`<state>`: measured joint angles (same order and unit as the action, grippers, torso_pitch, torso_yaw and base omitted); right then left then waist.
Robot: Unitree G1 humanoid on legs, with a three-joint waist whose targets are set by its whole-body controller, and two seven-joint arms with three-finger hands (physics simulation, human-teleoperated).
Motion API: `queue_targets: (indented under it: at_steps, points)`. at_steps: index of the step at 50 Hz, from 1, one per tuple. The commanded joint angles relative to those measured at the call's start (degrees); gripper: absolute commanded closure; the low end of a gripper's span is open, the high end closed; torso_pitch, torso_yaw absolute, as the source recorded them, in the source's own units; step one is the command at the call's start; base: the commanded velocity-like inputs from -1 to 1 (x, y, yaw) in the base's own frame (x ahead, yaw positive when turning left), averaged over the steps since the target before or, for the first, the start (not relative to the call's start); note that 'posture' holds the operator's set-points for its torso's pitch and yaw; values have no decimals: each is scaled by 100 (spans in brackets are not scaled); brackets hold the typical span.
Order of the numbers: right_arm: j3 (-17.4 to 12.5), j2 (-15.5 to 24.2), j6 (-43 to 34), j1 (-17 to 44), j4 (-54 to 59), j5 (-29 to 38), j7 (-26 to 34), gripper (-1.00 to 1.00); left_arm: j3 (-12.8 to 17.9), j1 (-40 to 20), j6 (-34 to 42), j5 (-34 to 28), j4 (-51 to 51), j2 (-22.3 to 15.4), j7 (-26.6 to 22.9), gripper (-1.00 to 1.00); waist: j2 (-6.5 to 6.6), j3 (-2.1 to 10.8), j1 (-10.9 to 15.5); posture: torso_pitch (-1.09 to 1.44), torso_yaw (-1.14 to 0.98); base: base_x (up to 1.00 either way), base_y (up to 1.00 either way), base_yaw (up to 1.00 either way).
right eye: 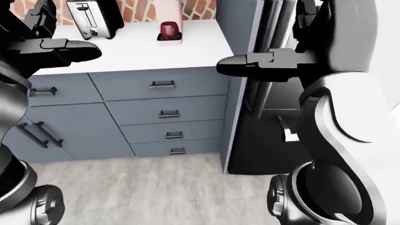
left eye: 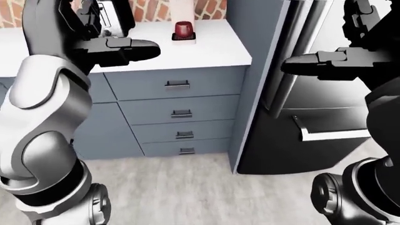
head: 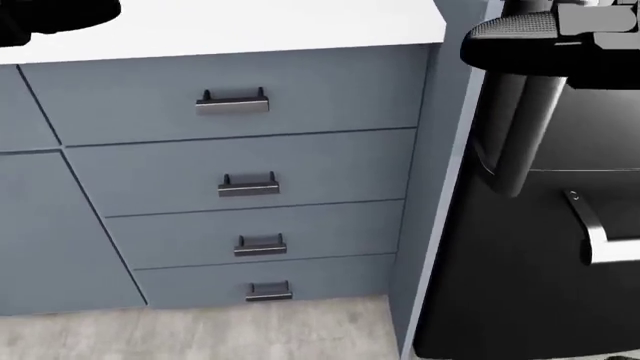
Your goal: Press the button on the coffee machine to serve coffee.
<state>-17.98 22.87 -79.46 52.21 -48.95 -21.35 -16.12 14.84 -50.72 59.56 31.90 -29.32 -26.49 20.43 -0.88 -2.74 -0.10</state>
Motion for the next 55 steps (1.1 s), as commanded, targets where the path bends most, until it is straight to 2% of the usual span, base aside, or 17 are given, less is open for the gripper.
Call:
queue_targets:
  at_steps: [1,4,6,8,20,21,23,28,30,32,42,44,46,47,52,53,55]
  points:
    - [3,31,166,152,-83,-34,-8,-100,139,-171,-179,-66,-133,-91,37,-100,-14,88,28,0,0,0,23,0]
    - [1,45,224,121,-52,-48,-10,-100,124,-162,-196,-76,-127,-79,38,-100,291,70,-18,0,0,0,24,0]
    - [3,46,218,125,-54,-63,-25,-100,127,-167,-208,-80,-110,-81,30,-100,588,202,-82,0,0,0,24,0]
    - [4,52,227,118,-47,-74,-33,-100,131,-167,-213,-83,-100,-86,24,-100,512,91,-46,0,0,0,23,0]
    - [-12,86,226,95,-59,-152,-81,-100,157,-190,-124,-11,-176,-105,81,-100,-233,153,28,0,0,0,24,0]
    - [-3,91,254,78,-47,-149,-83,-100,161,-194,-117,-4,-180,-107,85,-100,-126,114,-31,0,0,0,24,0]
    - [-6,88,240,84,-55,-160,-94,-100,160,-191,-117,1,-183,-109,87,-100,-216,146,21,0,0,0,24,0]
    - [-1,88,236,94,-53,-186,-115,-100,154,-190,-117,13,-183,-113,97,-100,7,78,30,0,0,0,25,0]
    - [8,91,255,81,-49,-192,-119,-100,146,-185,-135,8,-174,-111,92,-100,178,62,3,0,0,0,25,0]
    - [21,94,304,49,-33,-193,-117,-100,135,-175,-156,-8,-159,-111,87,-100,582,159,-36,0,0,0,24,0]
    - [10,87,231,120,-43,-253,-160,-100,135,-213,-145,-16,-132,-113,83,-100,94,71,-30,0,0,0,24,0]
    - [12,41,322,94,-26,-283,-160,-100,135,-199,-172,-28,-113,-117,65,-100,-25,-37,58,0,0,0,0,0]
    - [-5,7,349,64,-17,-328,-180,-100,137,-196,-165,-26,-123,-116,65,-100,-231,25,128,0,0,0,0,0]
    - [-12,13,359,56,-29,-348,-188,-100,136,-189,-169,-28,-126,-113,63,-100,-71,-47,114,0,0,0,0,0]
    - [16,61,329,40,-45,-420,-278,-100,146,-188,-154,-23,-139,-109,67,-100,32,-2,101,0,0,0,0,0]
    - [6,61,323,46,-41,-428,-290,-100,148,-188,-158,-23,-137,-111,66,-100,70,109,223,0,0,0,0,89]
    - [-3,83,304,53,-48,-448,-291,-100,141,-181,-169,-28,-134,-110,65,-100,122,50,155,0,0,0,0,100]
